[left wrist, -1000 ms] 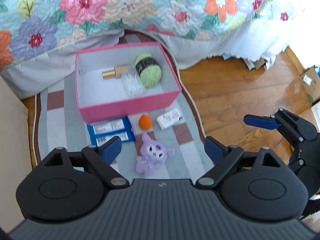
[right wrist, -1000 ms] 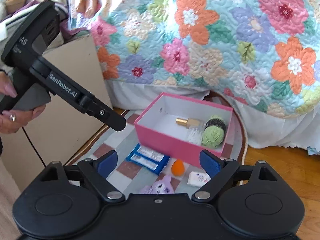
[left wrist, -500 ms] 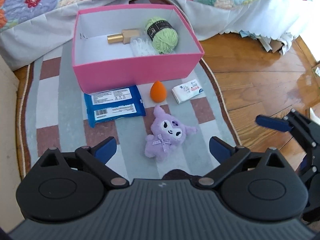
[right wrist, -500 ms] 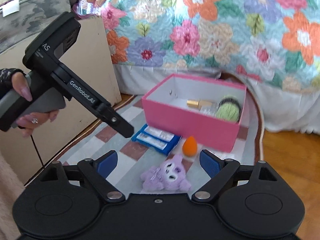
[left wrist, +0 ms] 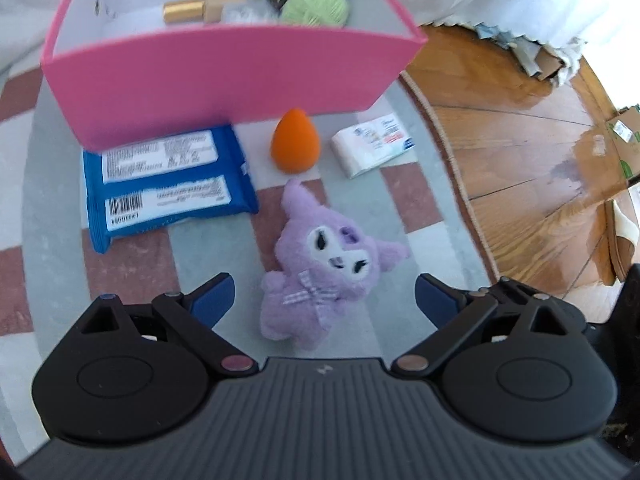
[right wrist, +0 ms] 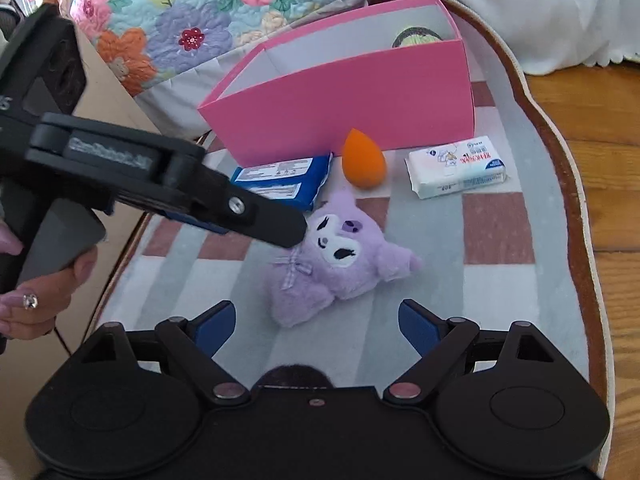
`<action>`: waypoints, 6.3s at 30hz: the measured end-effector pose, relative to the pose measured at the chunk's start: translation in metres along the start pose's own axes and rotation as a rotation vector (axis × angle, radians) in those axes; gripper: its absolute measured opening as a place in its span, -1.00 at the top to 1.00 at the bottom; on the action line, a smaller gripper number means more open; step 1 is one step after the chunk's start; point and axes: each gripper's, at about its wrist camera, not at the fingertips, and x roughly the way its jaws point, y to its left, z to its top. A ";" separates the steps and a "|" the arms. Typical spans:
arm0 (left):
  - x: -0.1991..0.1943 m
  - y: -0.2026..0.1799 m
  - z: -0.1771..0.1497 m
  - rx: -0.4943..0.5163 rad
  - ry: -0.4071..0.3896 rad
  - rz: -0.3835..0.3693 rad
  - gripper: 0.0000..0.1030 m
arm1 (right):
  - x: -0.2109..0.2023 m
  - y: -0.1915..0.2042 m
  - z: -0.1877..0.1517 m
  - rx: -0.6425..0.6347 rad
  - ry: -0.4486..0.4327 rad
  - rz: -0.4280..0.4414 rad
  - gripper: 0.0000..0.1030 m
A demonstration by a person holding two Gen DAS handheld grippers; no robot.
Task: Organize objects
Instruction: 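Lower the left gripper onto the purple plush toy and close on it, then lift the plush toy with the left gripper into the pink box and release, then withdraw the left gripper from the box toward the blue wipe pack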
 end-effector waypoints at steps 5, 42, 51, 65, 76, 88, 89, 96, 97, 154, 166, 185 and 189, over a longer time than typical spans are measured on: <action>0.017 0.014 -0.005 -0.054 0.022 -0.056 -0.57 | 0.020 0.010 -0.006 0.018 0.012 -0.003 -0.77; 0.040 0.009 -0.030 -0.173 -0.023 -0.179 0.12 | 0.029 0.014 -0.009 -0.013 0.018 -0.192 0.09; 0.046 -0.018 -0.039 -0.079 -0.061 -0.108 0.10 | 0.017 0.013 -0.021 -0.088 -0.002 -0.238 0.18; -0.027 -0.026 -0.055 -0.037 -0.117 -0.143 0.18 | -0.033 0.053 -0.016 -0.100 -0.059 -0.185 0.23; -0.103 -0.033 -0.041 0.043 -0.160 -0.117 0.18 | -0.070 0.093 0.015 -0.142 -0.121 -0.118 0.23; -0.166 -0.043 0.004 0.127 -0.322 -0.059 0.18 | -0.092 0.118 0.087 -0.222 -0.218 -0.098 0.23; -0.169 -0.042 0.010 0.129 -0.329 -0.052 0.18 | -0.090 0.119 0.093 -0.227 -0.224 -0.098 0.23; -0.163 -0.012 0.067 0.084 -0.294 -0.028 0.18 | -0.058 0.120 0.138 -0.237 -0.226 -0.078 0.23; -0.158 -0.006 0.076 0.072 -0.281 -0.023 0.18 | -0.050 0.117 0.147 -0.223 -0.216 -0.066 0.23; -0.174 0.009 0.105 -0.004 -0.185 0.094 -0.28 | -0.097 0.116 0.207 -0.287 -0.043 -0.054 -0.08; -0.203 0.014 0.044 -0.052 -0.223 0.051 -0.32 | -0.121 0.128 0.155 -0.279 -0.044 0.001 -0.21; -0.142 0.078 0.010 -0.181 -0.185 0.034 -0.32 | -0.041 0.105 0.112 -0.152 0.029 0.053 -0.22; -0.127 0.089 0.007 -0.193 -0.191 0.045 -0.32 | -0.015 0.094 0.106 -0.125 0.043 0.050 -0.22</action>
